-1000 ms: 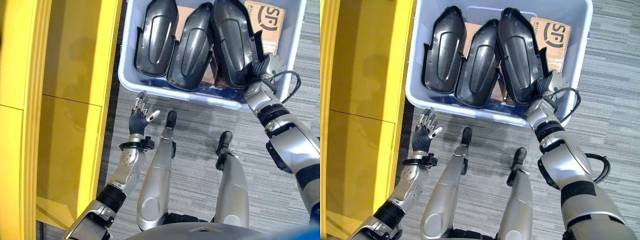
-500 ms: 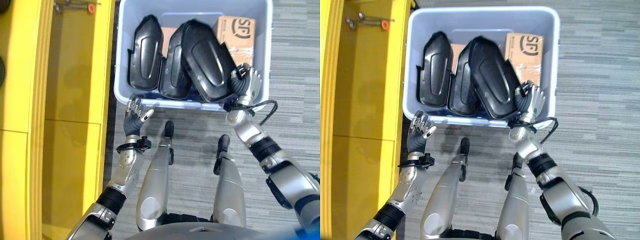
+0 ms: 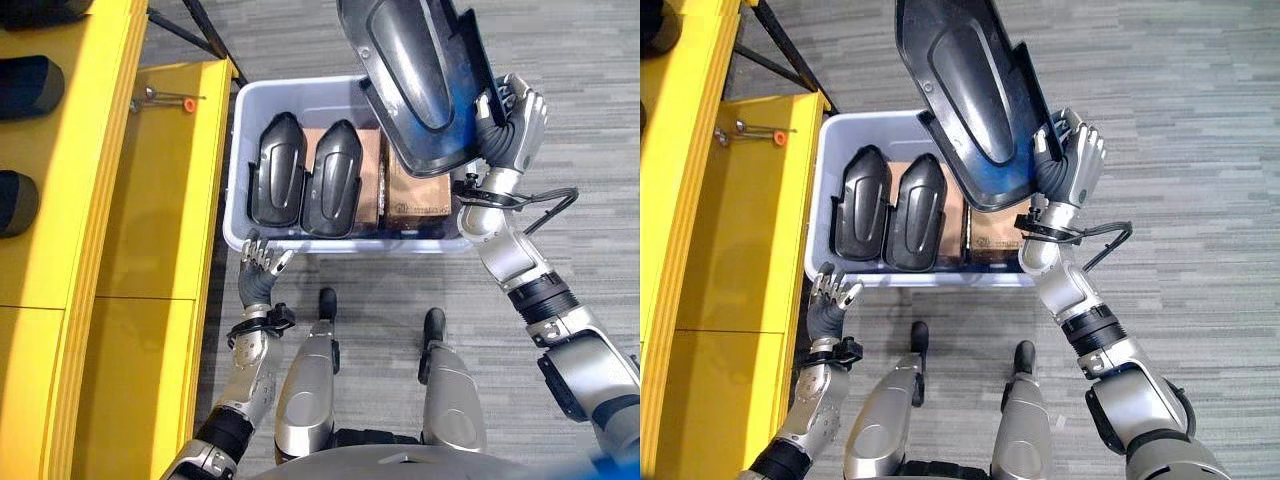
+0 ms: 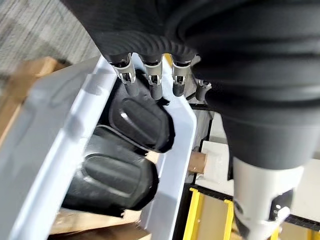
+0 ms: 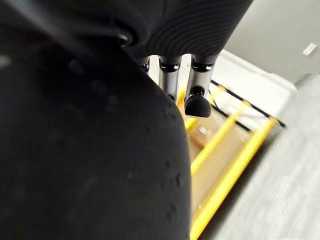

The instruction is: Move parts from the plastic box to the shelf.

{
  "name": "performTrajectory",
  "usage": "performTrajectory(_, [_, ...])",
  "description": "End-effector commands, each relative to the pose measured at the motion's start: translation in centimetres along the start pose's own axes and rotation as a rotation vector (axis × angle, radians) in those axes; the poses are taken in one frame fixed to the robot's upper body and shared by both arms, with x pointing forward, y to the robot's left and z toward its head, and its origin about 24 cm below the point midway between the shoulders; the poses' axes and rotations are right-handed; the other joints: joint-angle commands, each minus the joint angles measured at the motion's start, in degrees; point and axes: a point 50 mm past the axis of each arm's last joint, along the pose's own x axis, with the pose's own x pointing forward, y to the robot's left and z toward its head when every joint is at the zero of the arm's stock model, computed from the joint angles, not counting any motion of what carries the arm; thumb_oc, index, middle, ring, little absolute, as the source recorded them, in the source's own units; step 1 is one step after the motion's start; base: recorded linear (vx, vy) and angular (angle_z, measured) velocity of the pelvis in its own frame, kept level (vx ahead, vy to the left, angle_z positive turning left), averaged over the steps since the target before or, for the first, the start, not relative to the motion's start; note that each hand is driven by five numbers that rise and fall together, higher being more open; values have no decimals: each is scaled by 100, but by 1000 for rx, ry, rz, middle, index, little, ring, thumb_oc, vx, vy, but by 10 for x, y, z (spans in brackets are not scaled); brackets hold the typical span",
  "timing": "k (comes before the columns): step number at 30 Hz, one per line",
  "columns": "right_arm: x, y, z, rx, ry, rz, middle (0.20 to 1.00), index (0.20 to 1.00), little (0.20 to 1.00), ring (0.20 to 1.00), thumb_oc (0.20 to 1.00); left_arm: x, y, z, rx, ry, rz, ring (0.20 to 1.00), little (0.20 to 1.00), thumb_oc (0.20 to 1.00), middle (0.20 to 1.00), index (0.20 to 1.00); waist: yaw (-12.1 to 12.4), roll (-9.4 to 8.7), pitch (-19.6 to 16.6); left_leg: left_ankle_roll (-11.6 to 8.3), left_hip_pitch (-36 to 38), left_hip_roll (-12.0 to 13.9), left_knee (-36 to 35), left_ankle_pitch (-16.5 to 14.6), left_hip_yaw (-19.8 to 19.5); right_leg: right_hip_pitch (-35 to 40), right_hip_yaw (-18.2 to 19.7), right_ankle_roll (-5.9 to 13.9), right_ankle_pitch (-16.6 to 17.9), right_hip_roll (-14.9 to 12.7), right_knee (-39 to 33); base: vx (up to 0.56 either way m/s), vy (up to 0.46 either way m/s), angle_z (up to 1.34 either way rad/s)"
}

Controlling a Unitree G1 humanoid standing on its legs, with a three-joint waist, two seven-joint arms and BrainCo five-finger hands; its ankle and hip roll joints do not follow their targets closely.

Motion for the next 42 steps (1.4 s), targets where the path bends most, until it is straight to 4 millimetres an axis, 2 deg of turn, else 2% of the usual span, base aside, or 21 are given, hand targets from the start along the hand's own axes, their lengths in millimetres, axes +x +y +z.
performTrajectory(1, [-1,3,8,270,83,112,200,200,200,200,200,-1,-3,13,18,-100,-43,1000,1000,1000,1000,1000,188,-235,-389,187,62,-148,119,-78,116,202,-558,-682,-181,338,243,103,19,4])
performTrajectory(3, [-17,13,6,394,170,233,200,200,200,200,200,-5,3,13,30,-99,-21,1000,1000,1000,1000,1000,191,-265,-492,163,182,-101,57,-44,71,333,-577,-705,-195,333,191,103,43,4])
performTrajectory(7, [-46,24,11,497,206,411,200,200,200,200,200,-15,12,17,43,-121,2,1000,1000,1000,1000,1000,216,-298,-670,147,344,-108,-29,-12,-9,534,-624,-693,-183,277,67,74,99,10])
performTrajectory(8, [-47,24,10,500,208,417,200,200,200,200,200,-16,12,17,44,-120,2,1000,1000,1000,1000,1000,218,-299,-680,147,354,-113,-31,-13,-13,551,-629,-691,-181,271,56,47,106,16])
performTrajectory(14, [-98,38,15,686,333,701,200,200,200,200,200,-28,18,25,99,-138,-19,1000,1000,1000,1000,1000,361,-343,-962,235,539,-342,-32,-135,-119,914,-710,-574,-39,94,-295,57,187,10])
performTrajectory(15, [-101,38,16,698,337,717,200,200,200,200,200,-29,18,26,100,-141,-23,1000,1000,1000,1000,1000,372,-345,-979,244,548,-359,-34,-144,-118,937,-721,-559,-21,80,-324,-2,235,11])
performTrajectory(21, [-131,45,32,831,363,814,200,200,200,200,200,-28,17,35,155,-146,-108,1000,1000,1000,1000,1000,607,-469,-1325,484,709,-649,-121,-275,59,1226,-1047,-128,415,-335,-751,-23,225,11])
performTrajectory(22, [-131,45,32,833,365,814,200,200,200,200,200,-28,17,35,156,-144,-109,1000,1000,1000,1000,1000,612,-471,-1333,489,716,-654,-125,-277,64,1230,-1061,-122,424,-346,-749,-8,216,12])
performTrajectory(26, [-145,53,33,865,443,829,200,200,200,200,200,-30,18,29,169,-101,-118,1000,1000,1000,1000,1000,775,-468,-1513,579,937,-695,-268,-292,217,1282,-1527,-48,566,-582,-415,14,141,8])
performTrajectory(27, [-147,55,32,865,459,831,200,200,200,200,200,-30,18,27,175,-92,-126,1000,1000,1000,1000,1000,765,-458,-1541,616,1001,-711,-351,-280,167,1263,-1436,-67,466,-466,-295,51,71,-24])
performTrajectory(29, [-152,56,29,866,497,827,200,200,200,200,200,-29,16,24,175,-67,-139,1000,1000,1000,1000,1000,673,-468,-1662,678,1040,-786,-506,-242,-87,1195,-1088,-181,181,29,-319,76,-3,-38])
performTrajectory(31, [-159,54,25,861,528,821,200,200,200,200,200,-29,12,20,182,-49,-157,1000,1000,1000,1000,1000,506,-545,-1774,711,1087,-956,-623,-235,-440,1156,-520,-399,53,655,-485,122,-77,13])
performTrajectory(32, [-162,51,22,858,545,808,200,200,200,200,200,-30,11,17,182,-36,-173,1000,1000,1000,1000,1000,427,-604,-1804,723,1134,-1071,-674,-216,-627,1160,-221,-463,101,945,-623,209,-150,62])
performTrajectory(33, [-169,47,14,857,577,799,200,200,200,200,200,-32,10,10,169,-1,-199,1000,1000,1000,1000,1000,294,-694,-1907,741,1155,-1249,-746,-153,-944,1155,236,-556,203,1361,-794,185,-128,73])
performTrajectory(36, [-174,43,5,860,600,798,200,200,200,200,200,-36,7,2,177,29,-236,1000,1000,1000,1000,1000,159,-749,-2034,794,1187,-1435,-813,-125,-1365,1199,767,-613,309,1603,-982,137,-130,128])
performTrajectory(42, [-182,41,6,883,586,841,200,200,200,200,200,-37,7,0,161,48,-275,1000,1000,1000,1000,1000,176,-668,-2108,848,1096,-1536,-847,-68,-1679,1257,925,-678,296,1620,-1127,16,-117,48])
